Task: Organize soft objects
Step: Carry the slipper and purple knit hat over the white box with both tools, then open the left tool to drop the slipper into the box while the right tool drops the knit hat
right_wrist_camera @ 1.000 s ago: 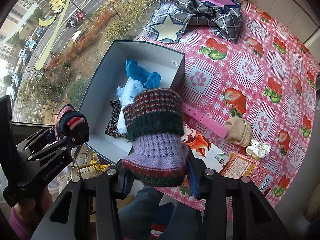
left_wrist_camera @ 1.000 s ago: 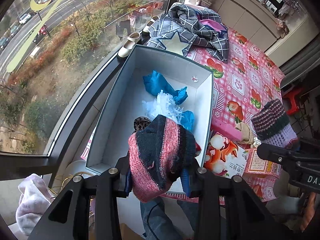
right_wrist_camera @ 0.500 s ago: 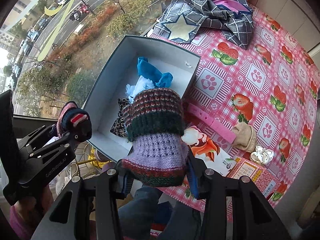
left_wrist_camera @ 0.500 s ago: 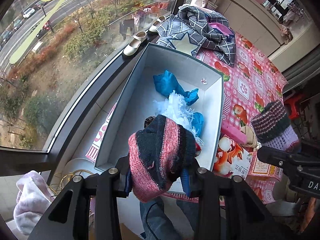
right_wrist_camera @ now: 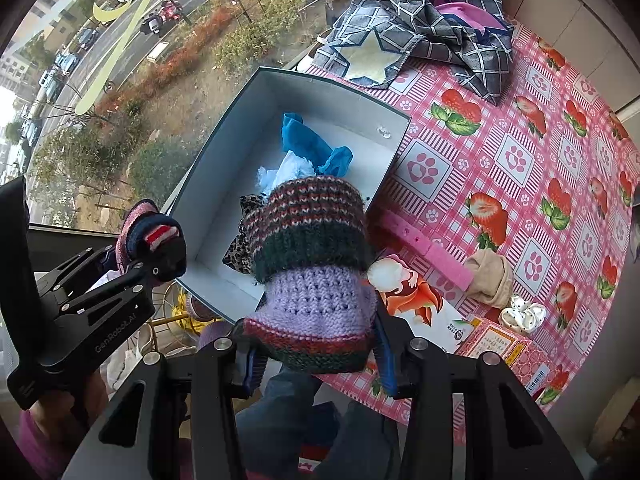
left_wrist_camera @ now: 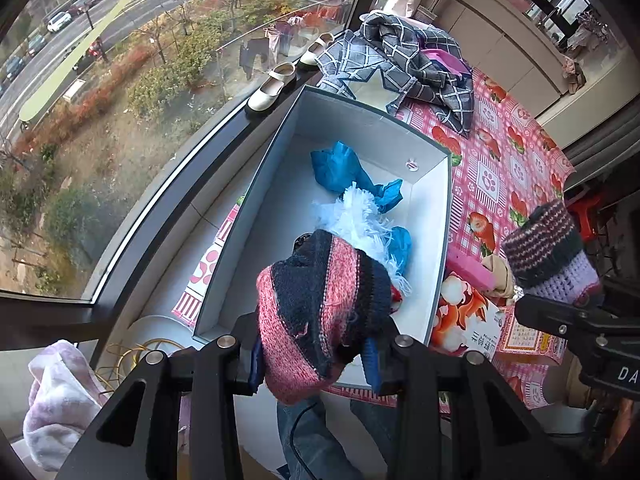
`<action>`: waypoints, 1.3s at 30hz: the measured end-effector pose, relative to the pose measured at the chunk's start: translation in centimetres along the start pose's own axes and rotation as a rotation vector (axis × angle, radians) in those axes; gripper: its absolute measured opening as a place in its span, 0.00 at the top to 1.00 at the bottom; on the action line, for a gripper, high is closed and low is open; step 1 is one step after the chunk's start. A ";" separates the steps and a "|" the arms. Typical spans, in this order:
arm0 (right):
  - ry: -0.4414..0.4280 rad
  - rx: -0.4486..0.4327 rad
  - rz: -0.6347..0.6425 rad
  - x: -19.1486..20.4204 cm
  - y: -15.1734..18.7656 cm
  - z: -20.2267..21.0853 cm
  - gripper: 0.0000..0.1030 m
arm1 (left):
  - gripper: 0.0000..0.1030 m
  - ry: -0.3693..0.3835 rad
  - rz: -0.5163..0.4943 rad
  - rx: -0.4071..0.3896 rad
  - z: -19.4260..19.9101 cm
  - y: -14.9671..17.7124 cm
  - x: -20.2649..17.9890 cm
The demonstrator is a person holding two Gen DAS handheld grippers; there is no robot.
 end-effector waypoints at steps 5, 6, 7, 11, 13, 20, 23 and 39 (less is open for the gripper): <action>0.001 0.002 0.001 0.1 0.1 0.0 0.56 | 0.60 0.000 -0.001 0.001 0.0 0.0 0.0; 0.001 0.002 0.001 0.2 0.1 -0.1 0.56 | 0.60 -0.001 -0.002 0.001 0.0 0.0 0.0; 0.001 0.003 0.003 0.2 0.2 -0.2 0.56 | 0.60 0.000 -0.002 0.001 0.0 0.0 0.0; 0.002 0.003 0.003 0.3 0.2 -0.2 0.56 | 0.60 0.001 -0.001 0.001 0.0 0.0 0.0; 0.003 0.002 0.003 0.2 0.2 -0.2 0.56 | 0.60 0.001 -0.001 0.001 0.0 0.1 0.0; 0.004 0.006 -0.002 0.3 0.2 -0.2 0.56 | 0.60 0.005 -0.003 0.003 0.0 -0.1 0.1; 0.005 0.006 -0.002 0.2 0.1 -0.2 0.56 | 0.60 0.005 -0.002 0.002 0.0 0.0 0.1; -0.002 0.037 -0.014 -0.2 -0.8 -1.4 0.56 | 0.60 0.007 0.000 0.030 -1.2 -0.7 0.7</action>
Point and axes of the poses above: each gripper's, at about its wrist camera, not at the fingertips, and z roughly against the way its jaws point, x to its left, y to its underside, the point moved 3 cm from there along -z, roughly the way its jaws point, and after that the axes turned 1 degree about x, right-handed, at the moved point
